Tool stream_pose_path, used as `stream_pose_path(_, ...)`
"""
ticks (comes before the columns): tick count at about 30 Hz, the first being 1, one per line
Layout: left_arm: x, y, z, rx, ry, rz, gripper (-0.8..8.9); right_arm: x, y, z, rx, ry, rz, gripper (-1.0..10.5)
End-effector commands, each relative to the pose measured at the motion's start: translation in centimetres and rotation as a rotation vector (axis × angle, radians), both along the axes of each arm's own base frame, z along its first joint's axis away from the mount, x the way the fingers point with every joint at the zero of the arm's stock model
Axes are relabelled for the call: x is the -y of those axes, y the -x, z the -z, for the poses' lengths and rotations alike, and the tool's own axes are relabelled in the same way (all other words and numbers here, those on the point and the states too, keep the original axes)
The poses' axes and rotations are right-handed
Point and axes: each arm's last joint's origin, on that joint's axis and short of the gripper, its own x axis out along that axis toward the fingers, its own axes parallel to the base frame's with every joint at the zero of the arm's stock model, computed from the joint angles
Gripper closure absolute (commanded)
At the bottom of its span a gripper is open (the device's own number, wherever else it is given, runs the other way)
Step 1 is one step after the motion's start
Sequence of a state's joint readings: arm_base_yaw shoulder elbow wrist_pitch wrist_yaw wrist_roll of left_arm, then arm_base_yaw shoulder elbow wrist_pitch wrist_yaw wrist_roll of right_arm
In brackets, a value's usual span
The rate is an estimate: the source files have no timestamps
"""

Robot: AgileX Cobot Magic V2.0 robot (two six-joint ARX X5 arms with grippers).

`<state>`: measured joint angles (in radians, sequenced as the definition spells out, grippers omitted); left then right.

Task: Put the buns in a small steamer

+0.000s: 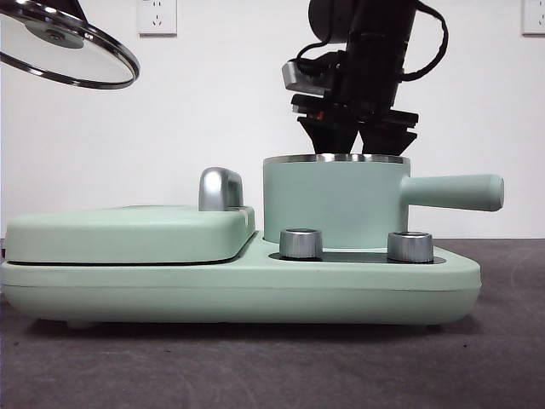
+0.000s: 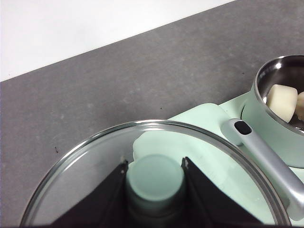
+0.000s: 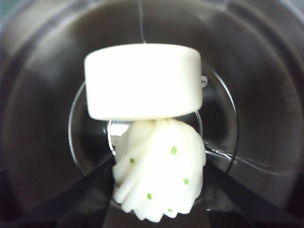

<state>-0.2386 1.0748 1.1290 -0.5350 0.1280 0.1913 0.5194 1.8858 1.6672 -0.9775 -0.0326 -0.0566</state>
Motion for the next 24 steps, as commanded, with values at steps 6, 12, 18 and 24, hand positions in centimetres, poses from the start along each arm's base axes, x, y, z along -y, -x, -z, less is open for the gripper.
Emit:
stream_pose_path(6,0.0,0.0,-0.8,0.043,0.008,0.003,7.97,-0.5,-0.4,-0.5,0.027,-0.008,-0.020,5.5)
stream_pose_path(12,0.0,0.0,-0.8,0.042,0.009,0.002,7.97,0.5,1.3,-6.0,0.120,-0.064,-0.011,5.6)
stream_pose_path(18,0.0,0.1,-0.5,0.016,0.002,0.003,7.97,2.8,5.7,-12.4,0.390,-0.260,-0.034,5.6)
stream_pose_path(24,0.0,0.1,-0.5,0.013,0.001,0.003,7.97,6.4,12.0,-11.5,0.626,-0.401,-0.040,5.6)
